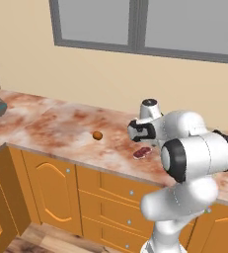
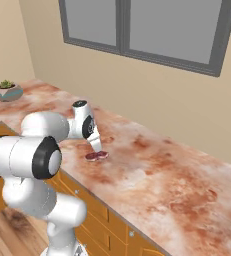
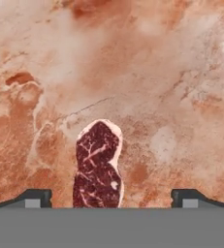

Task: Open the fridge, remove the tangerine, eggplant, and steak, and place them on any counter.

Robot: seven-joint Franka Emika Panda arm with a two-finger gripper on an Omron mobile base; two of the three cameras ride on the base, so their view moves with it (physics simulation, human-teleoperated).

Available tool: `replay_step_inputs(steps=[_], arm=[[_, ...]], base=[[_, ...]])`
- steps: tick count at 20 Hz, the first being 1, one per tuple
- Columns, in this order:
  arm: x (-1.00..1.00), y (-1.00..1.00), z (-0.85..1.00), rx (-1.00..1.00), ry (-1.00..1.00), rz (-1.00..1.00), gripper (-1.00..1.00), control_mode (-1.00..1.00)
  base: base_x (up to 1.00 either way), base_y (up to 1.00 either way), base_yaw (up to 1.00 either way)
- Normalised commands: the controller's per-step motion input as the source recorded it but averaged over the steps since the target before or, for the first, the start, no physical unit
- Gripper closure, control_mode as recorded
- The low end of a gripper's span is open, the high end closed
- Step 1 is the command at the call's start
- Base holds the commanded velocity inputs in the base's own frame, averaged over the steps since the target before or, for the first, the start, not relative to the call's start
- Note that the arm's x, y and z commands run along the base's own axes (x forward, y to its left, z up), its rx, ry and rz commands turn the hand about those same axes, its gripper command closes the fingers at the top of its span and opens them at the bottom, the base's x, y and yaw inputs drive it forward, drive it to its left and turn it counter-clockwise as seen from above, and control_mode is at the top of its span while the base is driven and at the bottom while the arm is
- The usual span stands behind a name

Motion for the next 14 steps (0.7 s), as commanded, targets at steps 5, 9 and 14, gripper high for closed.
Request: replay_step_inputs(steps=[5, 9, 14], arm=[[-1.0, 0.03, 1.0, 0.0, 0.0, 0.21, -1.0, -1.0], [-1.0, 0.21, 0.98, 0.0, 0.02, 0.36, -1.0, -1.0], [-1.0, 0.31, 0.69, -0.02, 0.0, 0.49, -1.0, -1.0]], base=[[0.0, 0.0, 0.0], [0.0, 0.0, 0.0], [0.0, 0.0, 0.0]])
